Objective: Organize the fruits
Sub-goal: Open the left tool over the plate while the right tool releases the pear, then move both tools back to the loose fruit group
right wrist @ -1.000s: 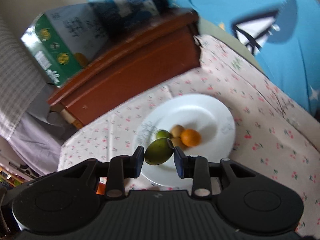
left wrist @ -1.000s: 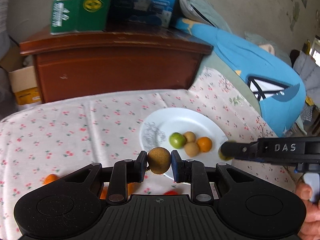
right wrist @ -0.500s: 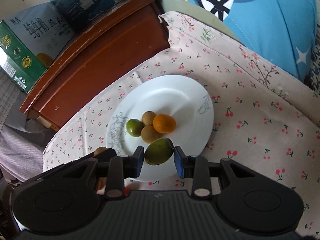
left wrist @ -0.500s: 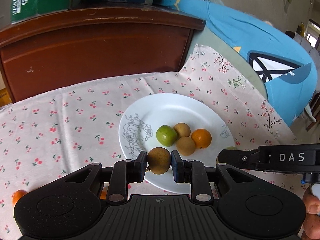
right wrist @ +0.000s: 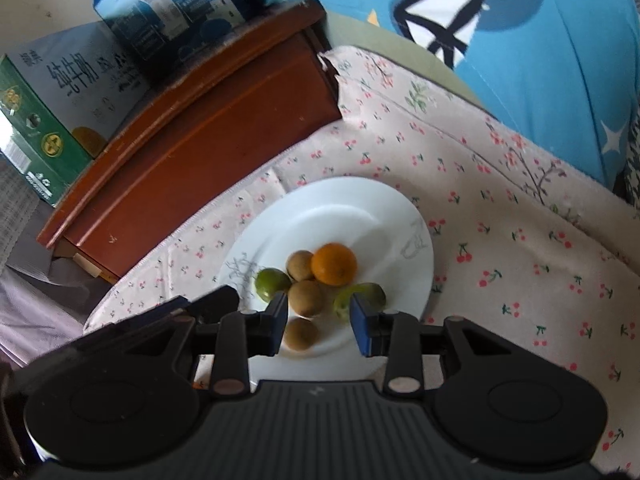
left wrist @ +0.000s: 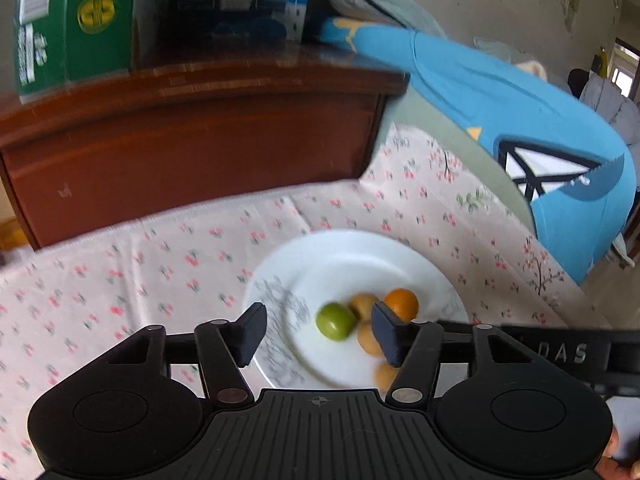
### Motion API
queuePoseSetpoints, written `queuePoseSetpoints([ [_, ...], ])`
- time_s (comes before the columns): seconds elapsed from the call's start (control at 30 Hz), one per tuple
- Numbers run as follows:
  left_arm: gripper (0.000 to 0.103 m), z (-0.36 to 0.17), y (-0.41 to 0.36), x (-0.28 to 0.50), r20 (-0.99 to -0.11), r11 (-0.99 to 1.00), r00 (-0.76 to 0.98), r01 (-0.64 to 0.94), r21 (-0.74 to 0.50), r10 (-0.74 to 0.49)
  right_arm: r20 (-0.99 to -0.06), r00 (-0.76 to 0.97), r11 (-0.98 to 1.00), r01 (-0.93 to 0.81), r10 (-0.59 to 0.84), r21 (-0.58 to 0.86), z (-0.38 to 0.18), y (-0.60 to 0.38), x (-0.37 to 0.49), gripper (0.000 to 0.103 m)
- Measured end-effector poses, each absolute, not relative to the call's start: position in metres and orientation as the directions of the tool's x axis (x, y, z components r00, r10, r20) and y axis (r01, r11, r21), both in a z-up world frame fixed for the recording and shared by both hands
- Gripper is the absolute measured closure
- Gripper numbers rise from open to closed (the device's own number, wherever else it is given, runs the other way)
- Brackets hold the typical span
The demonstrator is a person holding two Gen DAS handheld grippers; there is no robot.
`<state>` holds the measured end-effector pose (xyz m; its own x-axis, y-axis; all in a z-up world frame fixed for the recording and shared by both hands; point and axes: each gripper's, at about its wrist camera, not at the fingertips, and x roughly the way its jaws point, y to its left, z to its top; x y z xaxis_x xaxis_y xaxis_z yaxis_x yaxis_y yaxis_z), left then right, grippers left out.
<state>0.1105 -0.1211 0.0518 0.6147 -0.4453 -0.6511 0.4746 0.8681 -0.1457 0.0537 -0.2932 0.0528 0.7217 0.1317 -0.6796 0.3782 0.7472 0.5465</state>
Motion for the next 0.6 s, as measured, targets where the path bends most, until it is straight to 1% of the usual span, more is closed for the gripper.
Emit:
queuePoseSetpoints([
  [0.07, 0.038, 0.059, -0.117, 0.110, -0.646, 0.876, 0.627, 0.462, -0.141, -0.435, -0.673, 0.727, 0.757, 0.361, 0.138, 0.545, 0.056, -0.292, 0.054, 0.066],
  [0.1, 0.037, 0.061, -0.115, 0.111, -0.649, 0.880, 0.629, 0.455, -0.138, -0.427, -0.671, 0.729, 0.763, 0.356, 0.135, 0.540, 0.057, -0.292, 0.054, 0.066],
  [0.33, 0.036, 0.064, -0.098, 0.109, -0.671, 0.904, 0.638, 0.410, -0.119, -0.377, -0.667, 0.731, 0.811, 0.299, 0.144, 0.502, 0.061, -0.281, 0.053, 0.064],
  [0.47, 0.036, 0.067, -0.085, 0.107, -0.679, 0.914, 0.639, 0.386, -0.123, -0.361, -0.673, 0.727, 0.841, 0.273, 0.137, 0.466, 0.064, -0.274, 0.053, 0.059],
  [0.6, 0.036, 0.070, -0.071, 0.105, -0.689, 0.932, 0.646, 0.341, -0.125, -0.329, -0.680, 0.718, 0.855, 0.251, 0.150, 0.453, 0.063, -0.269, 0.053, 0.059],
])
